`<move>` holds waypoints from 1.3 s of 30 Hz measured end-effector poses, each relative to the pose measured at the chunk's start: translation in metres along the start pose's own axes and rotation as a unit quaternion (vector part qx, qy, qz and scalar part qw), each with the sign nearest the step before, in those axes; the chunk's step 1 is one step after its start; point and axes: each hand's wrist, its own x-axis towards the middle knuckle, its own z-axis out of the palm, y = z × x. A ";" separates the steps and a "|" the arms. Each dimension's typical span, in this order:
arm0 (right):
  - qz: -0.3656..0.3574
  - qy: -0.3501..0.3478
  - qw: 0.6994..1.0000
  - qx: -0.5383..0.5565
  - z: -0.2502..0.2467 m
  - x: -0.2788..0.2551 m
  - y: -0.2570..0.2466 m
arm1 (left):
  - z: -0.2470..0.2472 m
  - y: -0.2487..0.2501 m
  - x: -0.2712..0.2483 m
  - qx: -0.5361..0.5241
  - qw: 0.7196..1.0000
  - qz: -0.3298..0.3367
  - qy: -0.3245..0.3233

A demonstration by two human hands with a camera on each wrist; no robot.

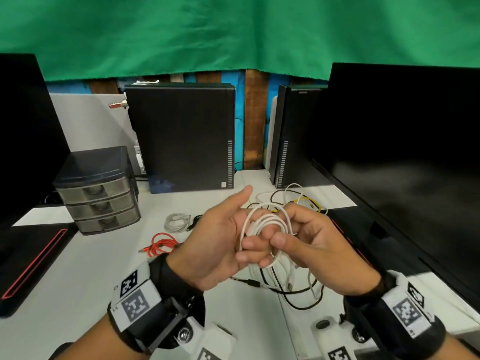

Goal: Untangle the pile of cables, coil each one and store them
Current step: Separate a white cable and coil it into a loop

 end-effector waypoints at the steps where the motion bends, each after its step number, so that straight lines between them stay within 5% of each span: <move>1: -0.005 0.015 1.000 0.004 0.000 0.000 0.000 | -0.001 0.002 0.000 -0.003 1.000 0.003 0.010; 10: 0.002 0.190 0.978 -0.083 -0.043 0.009 0.005 | -0.014 0.015 -0.012 0.080 0.995 0.032 0.053; 14: -0.022 0.237 0.950 -0.204 -0.054 0.010 0.012 | -0.016 0.008 -0.005 0.103 0.987 0.076 0.101; 18: 0.057 0.092 0.956 -0.272 -0.021 0.003 0.037 | -0.015 0.007 0.001 0.105 0.962 0.148 0.203; 21: 0.024 -0.057 0.924 -0.377 0.025 -0.008 0.046 | -0.019 0.000 0.008 0.087 0.926 0.175 0.323; 25: -0.009 -0.084 0.878 -0.471 0.038 -0.014 0.032 | -0.020 -0.014 0.013 0.173 0.891 0.148 0.393; 35: -0.004 -0.095 0.869 -0.485 0.026 -0.014 0.013 | -0.014 -0.013 0.012 0.142 0.937 0.180 0.262; 37: -0.007 -0.105 0.877 -0.468 0.023 -0.014 0.004 | -0.013 -0.016 0.012 0.226 0.923 0.193 0.245; 39: -0.002 -0.108 0.899 -0.425 0.017 -0.014 -0.008 | -0.015 -0.022 0.011 0.363 0.877 0.220 0.227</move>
